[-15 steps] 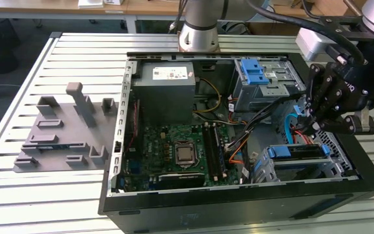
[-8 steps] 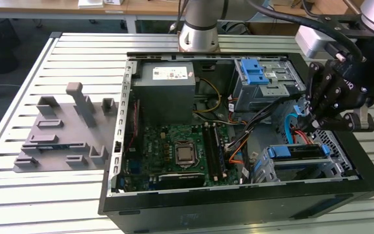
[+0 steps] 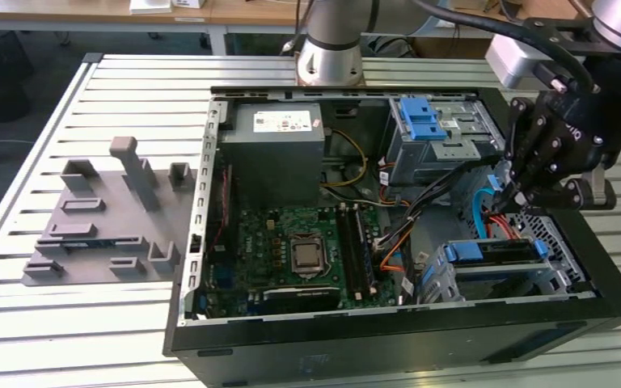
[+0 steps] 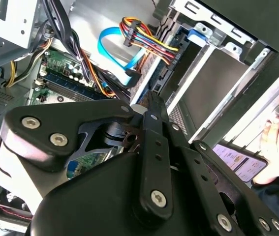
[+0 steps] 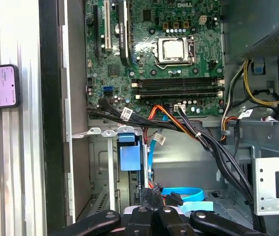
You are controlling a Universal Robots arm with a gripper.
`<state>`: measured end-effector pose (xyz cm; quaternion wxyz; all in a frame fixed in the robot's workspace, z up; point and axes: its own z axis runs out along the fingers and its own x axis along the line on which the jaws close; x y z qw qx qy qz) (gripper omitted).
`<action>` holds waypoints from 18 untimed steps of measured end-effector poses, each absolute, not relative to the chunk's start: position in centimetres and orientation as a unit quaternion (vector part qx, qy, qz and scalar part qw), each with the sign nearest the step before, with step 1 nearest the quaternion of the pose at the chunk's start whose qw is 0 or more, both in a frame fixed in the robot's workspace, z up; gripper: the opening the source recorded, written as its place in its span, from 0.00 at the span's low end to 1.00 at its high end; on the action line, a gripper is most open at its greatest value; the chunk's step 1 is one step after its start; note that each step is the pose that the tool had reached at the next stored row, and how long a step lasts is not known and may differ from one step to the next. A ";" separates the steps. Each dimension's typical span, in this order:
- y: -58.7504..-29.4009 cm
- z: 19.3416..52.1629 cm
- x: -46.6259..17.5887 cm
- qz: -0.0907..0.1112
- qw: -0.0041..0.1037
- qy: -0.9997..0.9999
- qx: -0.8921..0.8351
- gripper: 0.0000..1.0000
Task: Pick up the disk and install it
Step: 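Insert the second disk wire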
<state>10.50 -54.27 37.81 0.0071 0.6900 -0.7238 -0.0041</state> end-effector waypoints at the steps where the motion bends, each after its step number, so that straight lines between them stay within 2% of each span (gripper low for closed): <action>1: -54.2 37.8 10.5 -0.004 0.007 -0.724 0.690 0.11; 18: -53.6 38.2 10.5 -0.004 0.007 -0.724 0.690 0.11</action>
